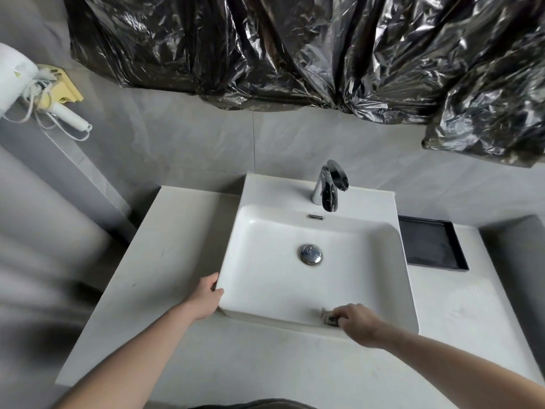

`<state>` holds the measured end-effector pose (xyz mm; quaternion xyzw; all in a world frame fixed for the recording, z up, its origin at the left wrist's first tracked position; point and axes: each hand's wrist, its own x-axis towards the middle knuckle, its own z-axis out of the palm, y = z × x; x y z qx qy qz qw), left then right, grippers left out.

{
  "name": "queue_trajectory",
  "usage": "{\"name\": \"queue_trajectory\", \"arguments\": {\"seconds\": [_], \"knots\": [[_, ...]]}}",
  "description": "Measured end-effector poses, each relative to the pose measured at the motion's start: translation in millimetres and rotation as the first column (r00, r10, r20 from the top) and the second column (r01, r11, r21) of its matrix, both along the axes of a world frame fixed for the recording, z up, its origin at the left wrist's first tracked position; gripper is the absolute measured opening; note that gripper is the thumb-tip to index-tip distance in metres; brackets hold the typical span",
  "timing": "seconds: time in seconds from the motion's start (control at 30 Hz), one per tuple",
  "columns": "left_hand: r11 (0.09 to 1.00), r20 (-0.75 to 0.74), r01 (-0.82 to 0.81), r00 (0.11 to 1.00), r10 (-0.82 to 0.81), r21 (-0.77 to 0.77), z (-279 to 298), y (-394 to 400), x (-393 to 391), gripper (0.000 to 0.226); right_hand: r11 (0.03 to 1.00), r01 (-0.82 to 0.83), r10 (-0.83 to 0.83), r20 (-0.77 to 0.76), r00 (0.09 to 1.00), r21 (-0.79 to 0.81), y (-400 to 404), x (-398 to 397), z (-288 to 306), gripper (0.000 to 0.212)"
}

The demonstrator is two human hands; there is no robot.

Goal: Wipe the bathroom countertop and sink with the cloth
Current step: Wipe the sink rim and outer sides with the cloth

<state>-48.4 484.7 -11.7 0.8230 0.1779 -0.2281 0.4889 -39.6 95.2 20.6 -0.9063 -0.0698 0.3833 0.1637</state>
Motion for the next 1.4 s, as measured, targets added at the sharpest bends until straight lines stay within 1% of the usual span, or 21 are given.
{"name": "queue_trajectory", "arguments": {"seconds": [0.03,0.1,0.2,0.23,0.27,0.33,0.4,0.5,0.53,0.6,0.7,0.83,0.9,0.93,1.03,1.1,1.17,1.23,1.27,1.33,1.4], "knots": [[1.000,0.002,-0.003,1.000,0.003,0.008,-1,0,0,0.043,0.999,0.026,-0.025,0.021,0.999,-0.034,-17,-2,3,0.056],[1.000,0.004,-0.009,1.000,0.009,0.023,-5,-1,1,0.042,0.993,0.083,-0.079,0.051,0.996,-0.078,-42,-8,13,0.048],[0.999,0.011,-0.012,1.000,0.012,0.050,-7,-1,2,0.043,0.990,0.105,-0.099,0.060,0.993,-0.099,-47,-10,23,0.042],[0.998,0.016,-0.010,1.000,0.009,0.056,-8,-2,2,0.043,0.990,0.116,-0.111,0.071,0.991,-0.075,-41,-8,22,0.038],[0.998,0.013,-0.008,1.000,0.007,0.061,-5,-3,2,0.042,0.990,0.134,-0.131,0.094,0.987,-0.029,-32,-6,20,0.029],[0.997,0.010,-0.006,1.000,0.005,0.071,-5,-4,3,0.039,0.984,0.144,-0.158,0.141,0.977,0.104,-1,-1,13,0.013],[0.996,0.005,-0.001,1.000,0.001,0.093,-8,-2,5,0.038,0.971,0.124,-0.156,0.150,0.976,0.203,42,2,11,0.017],[0.990,-0.003,-0.007,1.000,0.007,0.140,-11,-3,6,0.038,0.942,0.077,-0.106,0.073,0.992,0.327,113,-14,11,0.032],[0.986,0.007,-0.020,1.000,0.019,0.163,-13,-5,6,0.038,0.934,0.063,-0.088,0.056,0.995,0.353,129,-23,7,0.035],[0.978,0.014,-0.043,0.999,0.041,0.206,-14,-7,6,0.037,0.929,0.058,-0.098,0.091,0.991,0.365,144,-41,-4,0.042],[0.971,0.018,-0.044,0.999,0.041,0.234,-16,-7,6,0.033,0.951,0.117,-0.174,0.186,0.967,0.285,115,-46,-18,0.039],[0.970,0.040,-0.059,0.998,0.050,0.237,-13,-12,7,0.036,0.990,0.139,-0.140,0.283,0.949,0.022,11,-44,-16,0.042],[0.972,0.046,-0.066,0.997,0.057,0.223,-12,-13,8,0.036,0.979,0.162,-0.121,0.288,0.950,-0.124,-51,-46,-3,0.041],[0.974,0.046,-0.070,0.997,0.061,0.217,-14,-13,8,0.036,0.974,0.144,-0.090,0.283,0.955,-0.177,-77,-46,5,0.042],[0.974,0.059,-0.079,0.996,0.068,0.210,-16,-13,7,0.036,0.973,0.090,-0.043,0.217,0.975,-0.211,-105,-38,24,0.038],[0.974,0.075,-0.099,0.994,0.085,0.202,-17,-14,8,0.036,0.978,0.103,-0.071,0.178,0.982,-0.180,-92,-28,24,0.026],[0.975,0.080,-0.105,0.993,0.091,0.198,-20,-13,8,0.037,0.984,0.160,-0.139,0.210,0.968,-0.085,-67,-18,19,0.022],[0.975,0.075,-0.101,0.993,0.088,0.199,-22,-10,9,0.040,0.979,0.191,-0.202,0.269,0.942,0.066,-31,-13,17,0.028],[0.976,0.072,-0.099,0.994,0.086,0.192,-24,-9,9,0.041,0.976,0.173,-0.205,0.277,0.939,0.135,-9,-13,18,0.032],[0.976,0.065,-0.098,0.994,0.087,0.193,-22,-10,10,0.041,0.961,0.122,-0.181,0.233,0.955,0.248,36,-19,18,0.039],[0.978,0.070,-0.096,0.994,0.085,0.187,-25,-11,10,0.042,0.944,0.100,-0.158,0.166,0.973,0.314,73,-35,11,0.037]]}}
